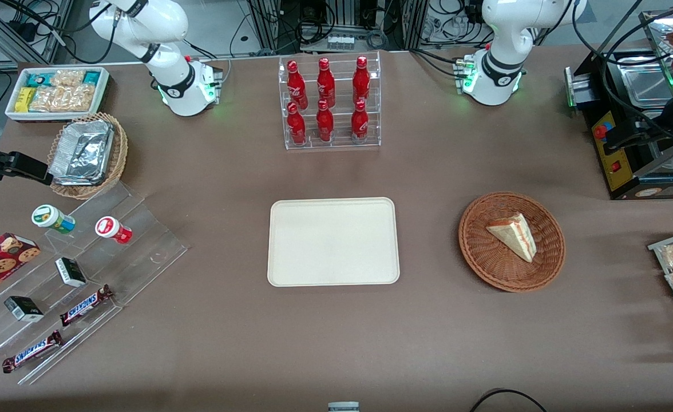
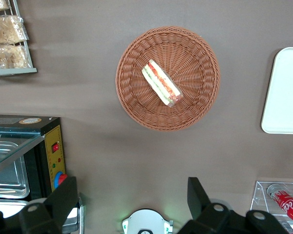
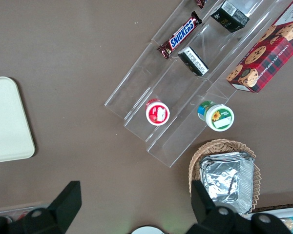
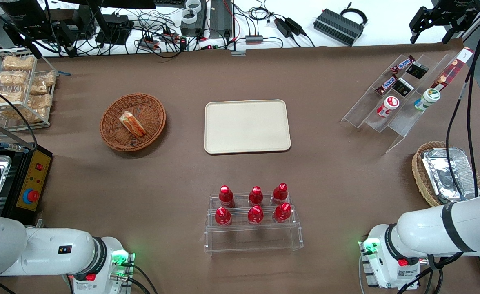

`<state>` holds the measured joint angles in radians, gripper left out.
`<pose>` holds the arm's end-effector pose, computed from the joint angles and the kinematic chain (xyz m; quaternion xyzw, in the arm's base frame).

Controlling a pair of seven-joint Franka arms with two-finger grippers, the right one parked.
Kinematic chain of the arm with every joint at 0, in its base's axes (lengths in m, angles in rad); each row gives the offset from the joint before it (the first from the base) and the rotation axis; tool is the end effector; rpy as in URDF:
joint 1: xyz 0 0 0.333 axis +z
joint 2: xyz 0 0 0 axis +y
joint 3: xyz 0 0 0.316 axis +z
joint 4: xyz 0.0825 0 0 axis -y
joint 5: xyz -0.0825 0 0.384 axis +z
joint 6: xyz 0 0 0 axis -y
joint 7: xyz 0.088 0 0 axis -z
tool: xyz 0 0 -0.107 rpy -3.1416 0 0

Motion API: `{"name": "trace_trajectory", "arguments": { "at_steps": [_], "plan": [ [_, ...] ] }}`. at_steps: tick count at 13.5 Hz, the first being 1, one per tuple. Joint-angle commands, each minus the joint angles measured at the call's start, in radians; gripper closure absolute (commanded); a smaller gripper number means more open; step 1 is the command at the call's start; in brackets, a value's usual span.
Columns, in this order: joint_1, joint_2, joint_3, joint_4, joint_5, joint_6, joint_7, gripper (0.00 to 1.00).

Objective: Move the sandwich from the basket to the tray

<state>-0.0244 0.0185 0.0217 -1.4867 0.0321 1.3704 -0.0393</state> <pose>0.5389 0.0023 0.6371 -0.9974 -0.0204 0.0670 0.0175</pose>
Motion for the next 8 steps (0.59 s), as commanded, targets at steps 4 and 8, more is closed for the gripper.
{"name": "trace_trajectory", "arguments": {
  "at_steps": [4, 8],
  "plan": [
    [0.015, 0.024, -0.012, 0.022, 0.011, -0.008, 0.027, 0.01],
    [0.020, 0.087, 0.018, -0.021, 0.011, 0.047, 0.012, 0.01]
  ]
}}
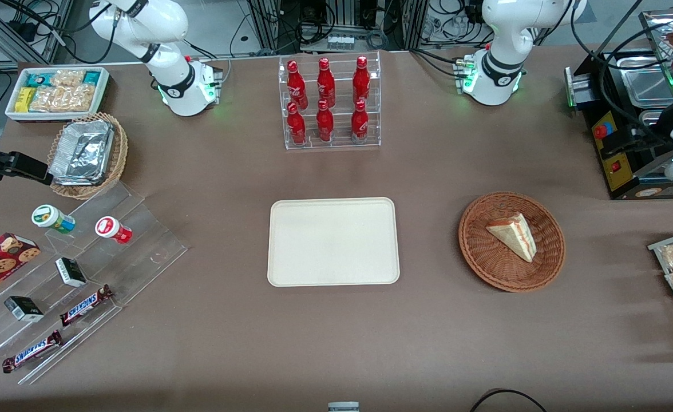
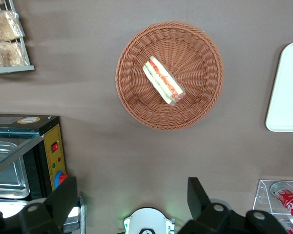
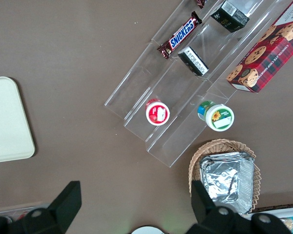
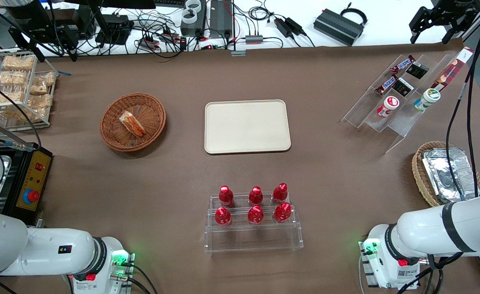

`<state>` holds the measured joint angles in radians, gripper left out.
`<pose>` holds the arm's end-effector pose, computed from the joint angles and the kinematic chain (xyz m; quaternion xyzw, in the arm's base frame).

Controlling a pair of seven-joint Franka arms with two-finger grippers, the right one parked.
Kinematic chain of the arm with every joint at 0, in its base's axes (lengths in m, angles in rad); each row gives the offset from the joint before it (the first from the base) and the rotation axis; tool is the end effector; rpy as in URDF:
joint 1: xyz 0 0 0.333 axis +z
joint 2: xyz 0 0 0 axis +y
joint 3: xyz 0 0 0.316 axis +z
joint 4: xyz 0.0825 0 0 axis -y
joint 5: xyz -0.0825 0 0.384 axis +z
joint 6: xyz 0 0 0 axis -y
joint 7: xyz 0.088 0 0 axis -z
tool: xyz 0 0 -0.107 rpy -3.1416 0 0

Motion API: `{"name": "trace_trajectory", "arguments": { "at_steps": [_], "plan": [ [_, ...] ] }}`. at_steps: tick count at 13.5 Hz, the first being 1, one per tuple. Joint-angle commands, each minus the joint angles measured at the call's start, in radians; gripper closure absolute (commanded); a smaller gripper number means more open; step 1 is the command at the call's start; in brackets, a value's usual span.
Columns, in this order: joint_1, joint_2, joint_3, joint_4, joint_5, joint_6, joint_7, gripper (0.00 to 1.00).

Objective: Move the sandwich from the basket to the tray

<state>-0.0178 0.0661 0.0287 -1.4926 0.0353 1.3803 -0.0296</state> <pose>0.5537 0.0098 0.6092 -0.9956 -0.0220 0.0889 0.0193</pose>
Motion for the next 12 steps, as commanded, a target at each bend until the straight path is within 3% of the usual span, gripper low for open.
{"name": "trace_trajectory", "arguments": {
  "at_steps": [1, 5, 9, 12],
  "plan": [
    [0.013, 0.035, 0.013, -0.073, 0.008, 0.095, -0.001, 0.01],
    [0.012, -0.021, 0.019, -0.378, -0.004, 0.420, -0.177, 0.01],
    [-0.040, 0.001, 0.020, -0.532, -0.023, 0.650, -0.454, 0.01],
    [-0.066, 0.001, 0.019, -0.650, -0.023, 0.799, -0.565, 0.01]
  ]
}}
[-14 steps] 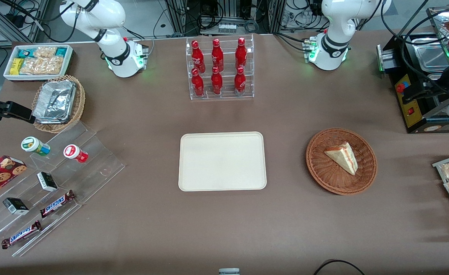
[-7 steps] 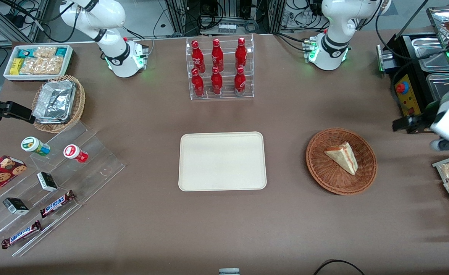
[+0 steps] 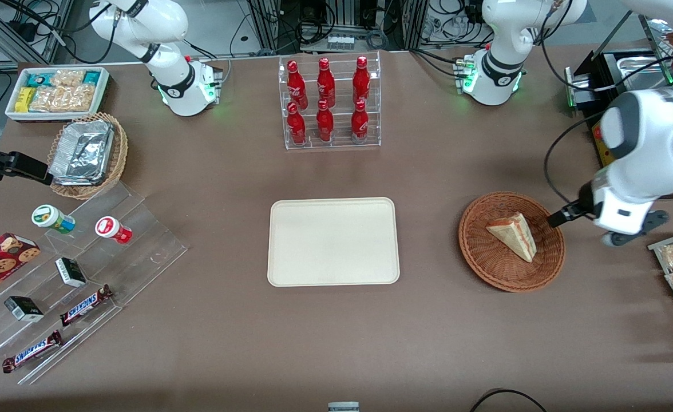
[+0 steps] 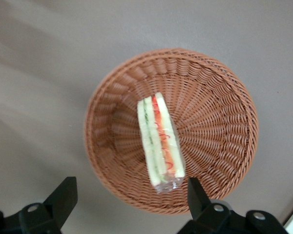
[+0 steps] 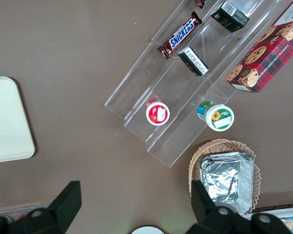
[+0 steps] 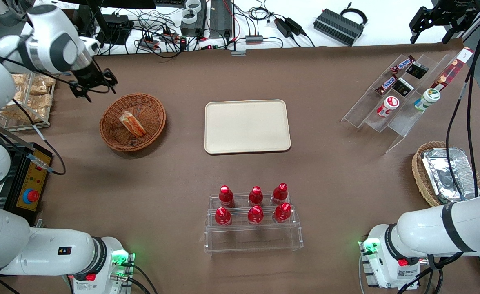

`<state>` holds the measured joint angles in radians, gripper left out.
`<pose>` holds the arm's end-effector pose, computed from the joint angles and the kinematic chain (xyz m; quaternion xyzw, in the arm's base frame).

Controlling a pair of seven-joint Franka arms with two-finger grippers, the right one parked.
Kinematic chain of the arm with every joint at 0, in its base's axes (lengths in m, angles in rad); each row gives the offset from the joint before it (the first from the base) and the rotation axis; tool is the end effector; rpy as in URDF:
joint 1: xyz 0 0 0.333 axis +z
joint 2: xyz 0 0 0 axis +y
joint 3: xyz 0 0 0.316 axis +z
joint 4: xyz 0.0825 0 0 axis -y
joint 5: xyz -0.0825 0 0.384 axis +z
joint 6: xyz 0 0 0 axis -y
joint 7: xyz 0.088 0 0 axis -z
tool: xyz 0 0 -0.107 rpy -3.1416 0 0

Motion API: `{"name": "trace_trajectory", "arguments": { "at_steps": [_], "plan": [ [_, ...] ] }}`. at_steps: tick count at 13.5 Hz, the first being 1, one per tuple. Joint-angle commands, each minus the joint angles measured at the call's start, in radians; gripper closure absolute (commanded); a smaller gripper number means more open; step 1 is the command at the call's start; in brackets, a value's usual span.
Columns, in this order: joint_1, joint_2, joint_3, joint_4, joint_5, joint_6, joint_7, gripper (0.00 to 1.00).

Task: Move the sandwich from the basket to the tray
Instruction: 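Move the open left gripper over the sandwich in the wicker basket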

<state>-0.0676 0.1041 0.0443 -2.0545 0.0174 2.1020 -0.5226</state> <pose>0.5619 -0.0126 0.3827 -0.9697 -0.2424 0.0246 0.0169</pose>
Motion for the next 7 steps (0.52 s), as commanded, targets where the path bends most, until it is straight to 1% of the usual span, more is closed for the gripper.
{"name": "trace_trajectory", "arguments": {
  "at_steps": [1, 2, 7],
  "plan": [
    [-0.018, -0.038, 0.003, -0.128, -0.005, 0.133, -0.106, 0.01],
    [-0.020, -0.040, 0.003, -0.160, -0.005, 0.186, -0.121, 0.01],
    [-0.064, 0.015, 0.000, -0.220, -0.005, 0.324, -0.249, 0.01]
  ]
}}
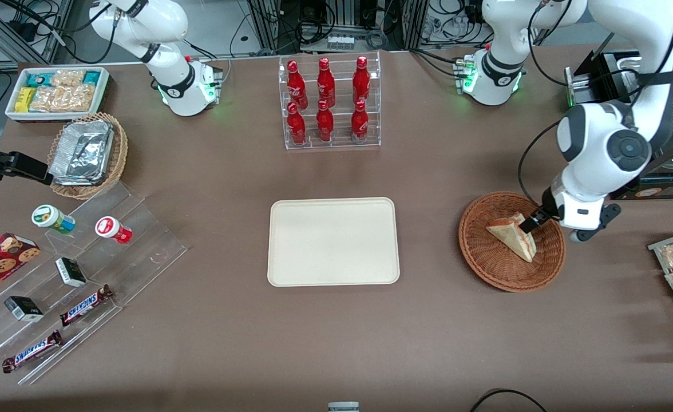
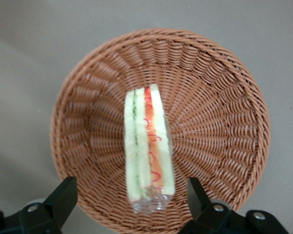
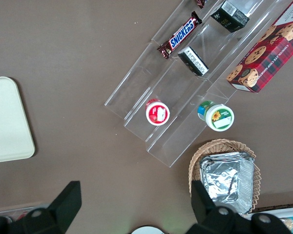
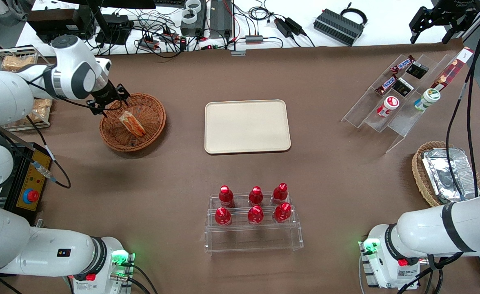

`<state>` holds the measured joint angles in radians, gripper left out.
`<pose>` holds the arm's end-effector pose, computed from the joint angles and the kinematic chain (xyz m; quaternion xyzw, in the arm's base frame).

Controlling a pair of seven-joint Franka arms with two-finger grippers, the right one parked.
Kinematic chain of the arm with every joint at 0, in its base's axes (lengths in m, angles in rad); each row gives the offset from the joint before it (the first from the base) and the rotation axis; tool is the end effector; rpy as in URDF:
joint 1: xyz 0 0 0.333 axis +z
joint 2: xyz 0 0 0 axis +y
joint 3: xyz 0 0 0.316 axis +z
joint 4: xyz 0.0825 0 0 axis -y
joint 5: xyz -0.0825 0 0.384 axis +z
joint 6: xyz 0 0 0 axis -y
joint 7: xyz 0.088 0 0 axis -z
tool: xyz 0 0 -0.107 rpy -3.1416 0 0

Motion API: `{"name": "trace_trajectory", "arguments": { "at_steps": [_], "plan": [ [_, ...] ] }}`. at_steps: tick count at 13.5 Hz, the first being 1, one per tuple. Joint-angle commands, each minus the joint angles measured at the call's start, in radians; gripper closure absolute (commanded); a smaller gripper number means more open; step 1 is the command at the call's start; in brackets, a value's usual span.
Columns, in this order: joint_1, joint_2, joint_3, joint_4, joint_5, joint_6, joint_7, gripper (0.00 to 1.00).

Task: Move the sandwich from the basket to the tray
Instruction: 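Move the open left gripper over the sandwich in the wicker basket, then lower the left gripper and close it on the wrapped sandwich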

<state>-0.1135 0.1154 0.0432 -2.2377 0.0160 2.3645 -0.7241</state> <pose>0.5368 -0.0377 0.3193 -0.9489 -0.3156 -0.0084 0.0053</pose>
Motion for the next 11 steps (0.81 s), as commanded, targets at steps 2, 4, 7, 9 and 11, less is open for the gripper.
{"name": "trace_trajectory", "arguments": {
  "at_steps": [2, 4, 7, 9, 11],
  "plan": [
    [-0.018, 0.015, 0.001, -0.066, 0.002, 0.100, -0.046, 0.01],
    [-0.018, 0.041, 0.001, -0.085, 0.001, 0.159, -0.047, 0.01],
    [-0.018, 0.082, 0.001, -0.131, 0.002, 0.274, -0.047, 0.01],
    [-0.018, 0.099, 0.001, -0.128, 0.001, 0.283, -0.052, 0.04],
    [-0.018, 0.099, 0.000, -0.125, 0.002, 0.282, -0.051, 0.44]
  ]
}}
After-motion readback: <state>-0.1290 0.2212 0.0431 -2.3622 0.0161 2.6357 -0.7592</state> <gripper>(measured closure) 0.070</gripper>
